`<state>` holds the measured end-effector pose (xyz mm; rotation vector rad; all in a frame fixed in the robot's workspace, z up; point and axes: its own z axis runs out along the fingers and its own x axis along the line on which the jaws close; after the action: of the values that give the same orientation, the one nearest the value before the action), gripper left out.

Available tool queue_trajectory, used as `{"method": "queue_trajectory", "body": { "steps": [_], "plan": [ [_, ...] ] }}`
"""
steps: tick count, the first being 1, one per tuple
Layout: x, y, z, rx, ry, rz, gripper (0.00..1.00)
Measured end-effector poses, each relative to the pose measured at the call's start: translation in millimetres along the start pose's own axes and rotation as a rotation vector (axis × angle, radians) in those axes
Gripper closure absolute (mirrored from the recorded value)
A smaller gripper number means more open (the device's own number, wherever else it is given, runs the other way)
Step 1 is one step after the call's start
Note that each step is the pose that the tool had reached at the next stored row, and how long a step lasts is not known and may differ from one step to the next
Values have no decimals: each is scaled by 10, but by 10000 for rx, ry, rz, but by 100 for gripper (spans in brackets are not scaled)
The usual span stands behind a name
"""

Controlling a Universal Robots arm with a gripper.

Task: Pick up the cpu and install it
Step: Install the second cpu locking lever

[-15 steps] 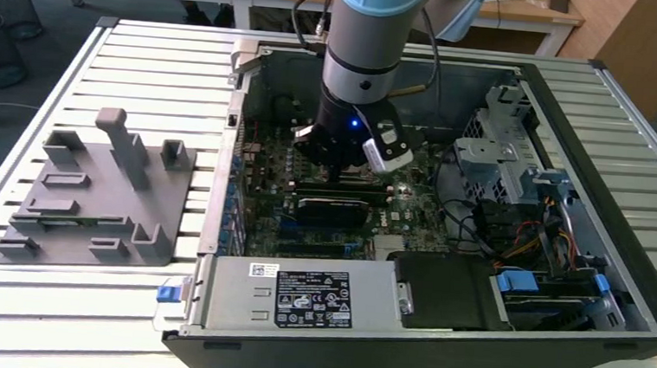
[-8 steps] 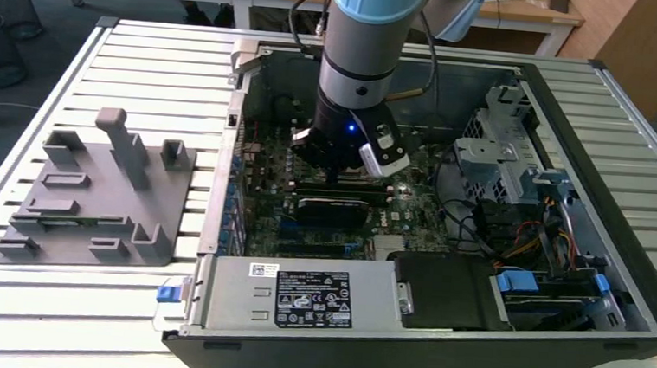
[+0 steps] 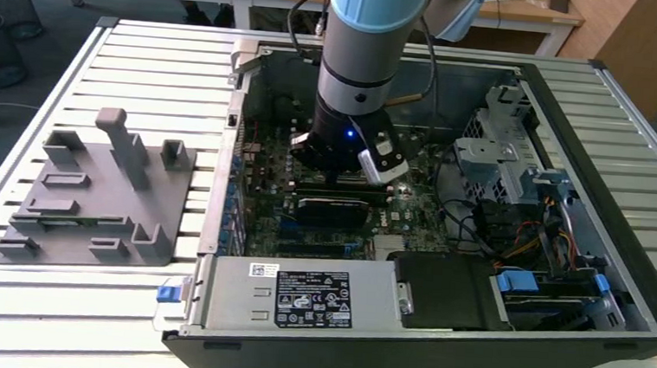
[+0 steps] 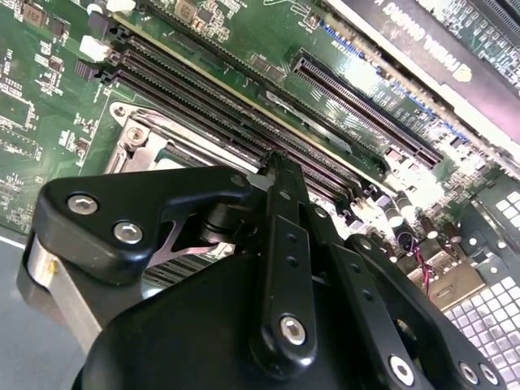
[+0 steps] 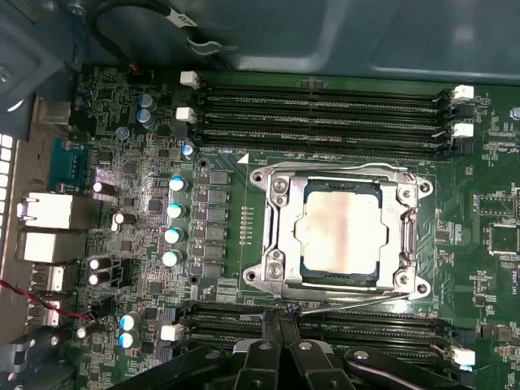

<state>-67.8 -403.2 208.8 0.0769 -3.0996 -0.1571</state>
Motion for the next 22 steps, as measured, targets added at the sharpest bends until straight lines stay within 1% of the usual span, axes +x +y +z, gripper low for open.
{"method": "queue_trajectory", "body": {
  "steps": [4,6,8,13,18,22],
  "plan": [
    [8,-11,17,-162,-8,-6,89],
    [17,-11,25,-221,-11,-9,89],
    [27,-11,34,-249,-13,-10,89],
    [51,-13,57,-271,-12,-11,89],
    [73,-14,76,-317,-15,-14,89],
    [83,-15,96,-380,-18,-15,89]
  ]
}}
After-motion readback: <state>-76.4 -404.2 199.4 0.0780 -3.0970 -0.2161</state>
